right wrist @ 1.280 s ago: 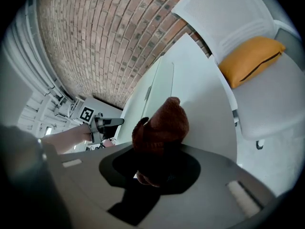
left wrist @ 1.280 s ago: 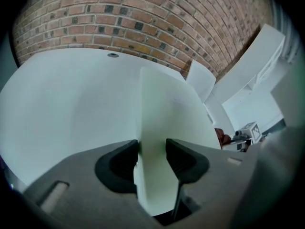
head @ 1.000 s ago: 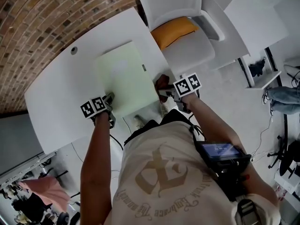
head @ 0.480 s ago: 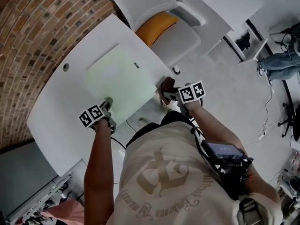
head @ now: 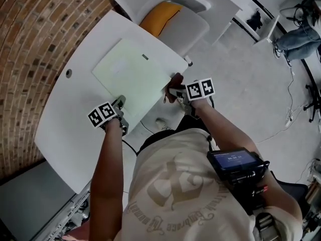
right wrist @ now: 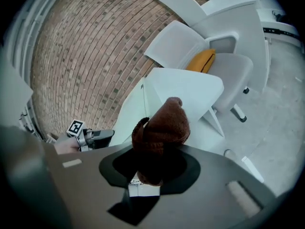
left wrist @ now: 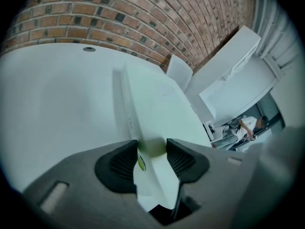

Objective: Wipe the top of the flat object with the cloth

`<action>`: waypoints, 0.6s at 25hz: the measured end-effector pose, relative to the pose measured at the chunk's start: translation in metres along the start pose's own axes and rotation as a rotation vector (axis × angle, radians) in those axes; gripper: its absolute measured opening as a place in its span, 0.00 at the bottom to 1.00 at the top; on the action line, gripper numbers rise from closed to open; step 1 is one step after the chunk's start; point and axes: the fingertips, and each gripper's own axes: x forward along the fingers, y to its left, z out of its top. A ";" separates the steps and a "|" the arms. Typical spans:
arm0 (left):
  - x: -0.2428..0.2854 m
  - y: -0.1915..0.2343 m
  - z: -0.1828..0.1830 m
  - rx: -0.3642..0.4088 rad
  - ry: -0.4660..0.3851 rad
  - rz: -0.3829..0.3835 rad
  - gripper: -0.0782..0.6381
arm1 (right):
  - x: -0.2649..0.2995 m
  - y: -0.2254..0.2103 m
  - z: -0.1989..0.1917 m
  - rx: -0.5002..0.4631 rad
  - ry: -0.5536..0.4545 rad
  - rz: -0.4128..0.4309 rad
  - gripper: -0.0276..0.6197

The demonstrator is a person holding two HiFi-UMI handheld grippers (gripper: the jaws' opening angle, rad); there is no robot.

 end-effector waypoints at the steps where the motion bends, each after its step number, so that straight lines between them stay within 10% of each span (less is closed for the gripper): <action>1: 0.001 -0.001 0.000 0.013 0.007 0.000 0.39 | 0.003 0.005 -0.003 -0.005 0.002 0.002 0.21; 15: 0.000 -0.002 -0.002 0.046 -0.047 -0.042 0.39 | 0.060 0.088 -0.078 -0.169 0.168 0.112 0.21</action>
